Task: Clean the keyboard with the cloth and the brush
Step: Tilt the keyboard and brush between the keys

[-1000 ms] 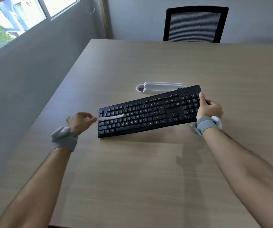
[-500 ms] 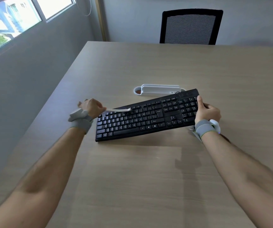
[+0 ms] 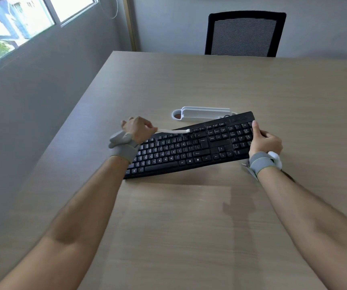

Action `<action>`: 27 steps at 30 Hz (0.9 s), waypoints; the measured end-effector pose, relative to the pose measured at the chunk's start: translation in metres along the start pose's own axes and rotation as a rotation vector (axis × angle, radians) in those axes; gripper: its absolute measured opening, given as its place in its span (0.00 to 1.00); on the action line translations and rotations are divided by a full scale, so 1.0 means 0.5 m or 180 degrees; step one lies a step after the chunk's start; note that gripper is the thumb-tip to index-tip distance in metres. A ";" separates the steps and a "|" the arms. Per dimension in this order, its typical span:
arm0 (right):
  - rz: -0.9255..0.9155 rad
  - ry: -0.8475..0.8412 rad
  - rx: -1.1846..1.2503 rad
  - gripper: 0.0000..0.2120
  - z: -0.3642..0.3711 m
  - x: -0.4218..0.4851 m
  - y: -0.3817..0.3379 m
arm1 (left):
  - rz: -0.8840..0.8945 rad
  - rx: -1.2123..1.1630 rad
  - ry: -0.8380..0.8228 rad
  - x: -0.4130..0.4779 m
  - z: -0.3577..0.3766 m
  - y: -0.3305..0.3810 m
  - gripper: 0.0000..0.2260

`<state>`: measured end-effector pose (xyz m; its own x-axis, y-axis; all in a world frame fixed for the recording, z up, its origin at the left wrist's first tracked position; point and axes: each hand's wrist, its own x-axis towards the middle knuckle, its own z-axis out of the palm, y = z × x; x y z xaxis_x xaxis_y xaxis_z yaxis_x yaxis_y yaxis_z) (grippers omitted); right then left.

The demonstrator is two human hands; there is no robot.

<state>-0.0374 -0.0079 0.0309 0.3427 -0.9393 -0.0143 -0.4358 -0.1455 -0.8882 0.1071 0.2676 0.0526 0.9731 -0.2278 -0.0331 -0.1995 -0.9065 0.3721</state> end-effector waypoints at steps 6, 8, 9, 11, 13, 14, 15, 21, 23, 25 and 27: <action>0.0102 0.0022 0.0007 0.27 -0.009 -0.002 0.004 | -0.0425 0.0645 -0.0144 -0.019 -0.027 -0.116 0.14; 0.0110 0.0012 0.0008 0.26 -0.010 -0.004 0.005 | -0.0695 0.0869 -0.0149 -0.031 -0.053 -0.181 0.15; 0.0100 -0.0002 0.0016 0.26 -0.009 -0.005 0.004 | -0.0772 0.0928 -0.0111 -0.035 -0.063 -0.202 0.15; 0.0064 -0.0016 0.0045 0.26 -0.007 -0.005 0.003 | -0.0806 0.0843 0.0017 -0.039 -0.072 -0.216 0.15; 0.0043 0.0003 0.0054 0.25 -0.006 -0.005 -0.001 | -0.0713 0.0473 0.0135 -0.039 -0.068 -0.189 0.14; 0.0038 0.0006 0.0060 0.25 -0.006 -0.005 -0.003 | -0.0579 0.0294 0.0170 -0.037 -0.061 -0.164 0.14; 0.0027 0.0007 0.0067 0.25 -0.006 -0.005 -0.003 | -0.0414 0.0146 0.0170 -0.036 -0.050 -0.135 0.14; 0.0060 0.0004 0.0104 0.26 -0.011 -0.006 -0.005 | 0.0022 -0.0017 -0.0058 -0.035 0.017 -0.034 0.14; 0.0066 0.0031 0.0080 0.26 -0.012 -0.003 -0.003 | -0.0162 0.0130 -0.0129 -0.039 0.019 -0.079 0.14; 0.0079 0.0047 0.0079 0.25 -0.012 -0.002 0.000 | -0.0451 0.0281 -0.0219 -0.046 0.011 -0.146 0.15; 0.0098 0.0024 0.0082 0.25 -0.012 -0.003 0.002 | -0.0733 0.0444 -0.0355 -0.055 -0.004 -0.210 0.15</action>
<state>-0.0430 -0.0084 0.0329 0.3230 -0.9456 -0.0383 -0.4243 -0.1085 -0.8990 0.1013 0.3699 0.0163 0.9775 -0.0409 -0.2067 0.0039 -0.9772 0.2121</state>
